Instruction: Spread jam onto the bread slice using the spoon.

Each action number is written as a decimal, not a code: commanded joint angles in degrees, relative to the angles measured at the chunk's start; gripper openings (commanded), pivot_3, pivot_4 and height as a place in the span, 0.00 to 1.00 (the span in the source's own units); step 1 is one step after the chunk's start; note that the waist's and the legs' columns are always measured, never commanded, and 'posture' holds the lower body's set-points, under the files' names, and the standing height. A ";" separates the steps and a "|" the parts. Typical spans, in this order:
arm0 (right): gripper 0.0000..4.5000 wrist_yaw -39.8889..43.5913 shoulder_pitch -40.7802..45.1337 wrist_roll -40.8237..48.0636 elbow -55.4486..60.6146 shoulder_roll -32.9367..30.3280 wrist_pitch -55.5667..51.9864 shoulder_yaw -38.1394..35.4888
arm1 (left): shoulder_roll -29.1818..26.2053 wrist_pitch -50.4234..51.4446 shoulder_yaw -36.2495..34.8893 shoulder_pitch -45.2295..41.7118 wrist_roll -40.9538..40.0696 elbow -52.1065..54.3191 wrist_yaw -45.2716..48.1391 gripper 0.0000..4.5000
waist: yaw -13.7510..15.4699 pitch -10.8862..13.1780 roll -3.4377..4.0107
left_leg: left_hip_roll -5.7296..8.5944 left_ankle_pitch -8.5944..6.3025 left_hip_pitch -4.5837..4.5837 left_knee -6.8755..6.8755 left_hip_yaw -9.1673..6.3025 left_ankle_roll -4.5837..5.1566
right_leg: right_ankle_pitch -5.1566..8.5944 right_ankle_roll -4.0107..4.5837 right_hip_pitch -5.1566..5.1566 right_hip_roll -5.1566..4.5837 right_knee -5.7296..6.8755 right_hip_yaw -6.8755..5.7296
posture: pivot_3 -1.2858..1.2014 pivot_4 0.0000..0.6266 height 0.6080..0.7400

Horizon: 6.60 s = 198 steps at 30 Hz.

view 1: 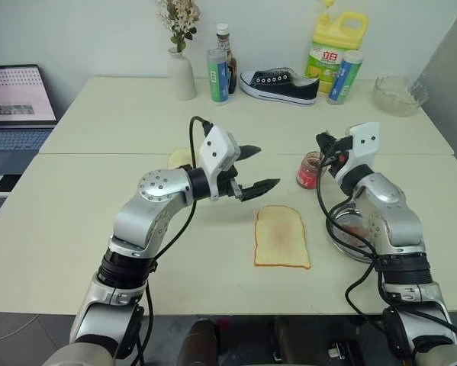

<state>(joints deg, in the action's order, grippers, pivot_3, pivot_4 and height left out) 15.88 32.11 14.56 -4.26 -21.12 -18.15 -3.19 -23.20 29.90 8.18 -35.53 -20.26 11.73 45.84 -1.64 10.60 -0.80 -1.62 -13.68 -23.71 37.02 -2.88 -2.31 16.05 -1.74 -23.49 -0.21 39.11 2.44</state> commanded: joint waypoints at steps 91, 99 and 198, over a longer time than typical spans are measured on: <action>0.01 -13.01 -8.37 48.69 42.26 -10.43 -33.86 -1.32 | -17.62 -4.34 1.16 10.15 -5.75 6.92 26.92 0.94 | -0.21 -0.04 0.07 | -0.06 -0.01 0.26 0.01 0.01 0.04 | 0.07 0.06 0.10 0.12 0.22 0.05 | 0.52 0.24 1.00; 0.01 -3.20 -14.89 29.60 40.87 -11.68 -23.96 8.29 | -18.56 -3.61 0.59 13.38 -5.63 9.90 24.88 0.94 | -0.18 -0.04 0.05 | -0.09 -0.01 0.26 -0.02 0.00 0.04 | 0.08 0.04 0.14 0.13 0.07 0.05 | 0.52 0.24 1.00; 0.01 -15.13 -18.67 55.49 23.97 -3.28 -43.95 -11.87 | -20.16 -6.42 1.91 15.42 -5.73 9.63 23.81 0.94 | -0.05 -0.08 -0.01 | -0.07 -0.01 0.34 -0.02 0.03 0.04 | 0.06 0.06 0.29 0.13 -0.03 0.07 | 0.52 0.24 1.00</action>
<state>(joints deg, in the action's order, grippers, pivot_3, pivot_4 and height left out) 1.13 13.76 69.25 17.78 -22.93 -61.82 -12.82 -43.03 24.60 10.77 -19.82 -26.05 21.05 69.30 -1.69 10.52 -0.81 -1.69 -13.69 -23.37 37.00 -2.85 -2.27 16.11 -1.68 -23.20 -0.08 39.08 2.51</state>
